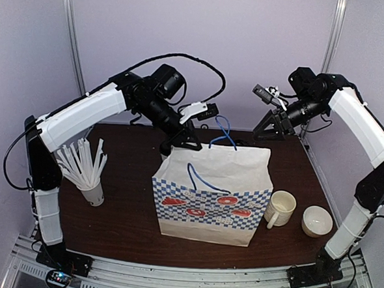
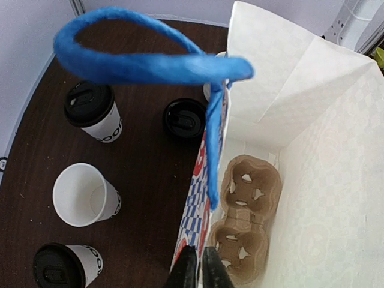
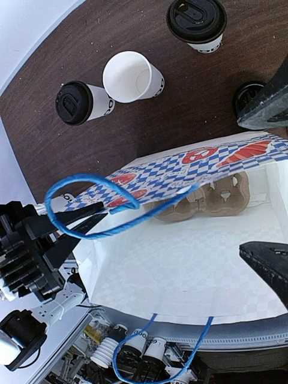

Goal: Pack the takeout coffee

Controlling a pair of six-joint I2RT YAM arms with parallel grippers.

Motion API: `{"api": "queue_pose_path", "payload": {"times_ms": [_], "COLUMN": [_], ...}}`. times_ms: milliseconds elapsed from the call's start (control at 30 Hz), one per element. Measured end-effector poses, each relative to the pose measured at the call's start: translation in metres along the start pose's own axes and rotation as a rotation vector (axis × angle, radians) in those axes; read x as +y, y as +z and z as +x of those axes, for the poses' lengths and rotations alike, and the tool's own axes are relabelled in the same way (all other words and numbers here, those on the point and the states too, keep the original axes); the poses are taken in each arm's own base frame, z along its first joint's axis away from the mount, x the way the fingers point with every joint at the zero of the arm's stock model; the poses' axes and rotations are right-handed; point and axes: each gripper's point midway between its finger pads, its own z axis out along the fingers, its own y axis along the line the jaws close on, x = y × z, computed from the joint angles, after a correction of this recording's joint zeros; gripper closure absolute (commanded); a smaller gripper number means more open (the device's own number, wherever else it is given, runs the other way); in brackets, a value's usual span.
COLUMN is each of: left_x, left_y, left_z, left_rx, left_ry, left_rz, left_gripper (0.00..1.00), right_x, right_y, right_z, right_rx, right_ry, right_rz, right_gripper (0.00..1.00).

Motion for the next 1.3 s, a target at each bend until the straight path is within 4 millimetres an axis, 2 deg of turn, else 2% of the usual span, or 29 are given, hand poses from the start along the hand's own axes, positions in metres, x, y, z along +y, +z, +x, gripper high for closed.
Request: {"api": "queue_pose_path", "payload": {"times_ms": [33,133,500,733,867,933,1000,1133,1233,1300], "left_x": [-0.002,-0.01,-0.05,-0.055,-0.054,-0.053,-0.051,-0.045,-0.041,-0.039], "left_y": [-0.001,-0.007,-0.046,-0.078,-0.095,-0.098,-0.097,-0.091,-0.084,-0.079], "left_z": [0.001,0.008,0.049,0.087,0.098,0.1,0.103,0.108,0.112,0.115], "left_rx": [0.001,0.014,0.085,0.11,0.101,0.104,0.112,0.141,0.163,0.174], "left_ry": [0.001,-0.007,-0.055,-0.116,-0.135,-0.142,-0.147,-0.173,-0.19,-0.197], "left_rz": [0.004,0.022,0.06,0.015,-0.027,-0.04,-0.05,-0.064,-0.058,-0.053], "left_gripper": [1.0,1.0,1.0,1.0,1.0,0.73,0.62,0.56,0.54,0.53], "right_x": [-0.001,-0.007,-0.071,-0.104,-0.11,-0.114,-0.123,-0.157,-0.182,-0.191], "right_y": [0.0,0.001,0.039,0.057,0.075,0.082,0.088,0.09,0.086,0.083], "right_z": [0.0,-0.002,-0.014,-0.024,-0.026,-0.029,-0.031,-0.025,-0.007,0.004], "right_rx": [0.0,0.0,-0.009,-0.016,0.015,0.032,0.053,0.118,0.194,0.23], "right_ry": [-0.001,0.003,0.09,0.119,0.11,0.101,0.091,0.099,0.126,0.148], "right_rz": [0.001,0.002,0.012,0.09,0.141,0.176,0.234,0.401,0.509,0.543], "right_gripper": [0.33,0.35,0.41,0.42,0.41,0.39,0.36,0.28,0.18,0.12]}}
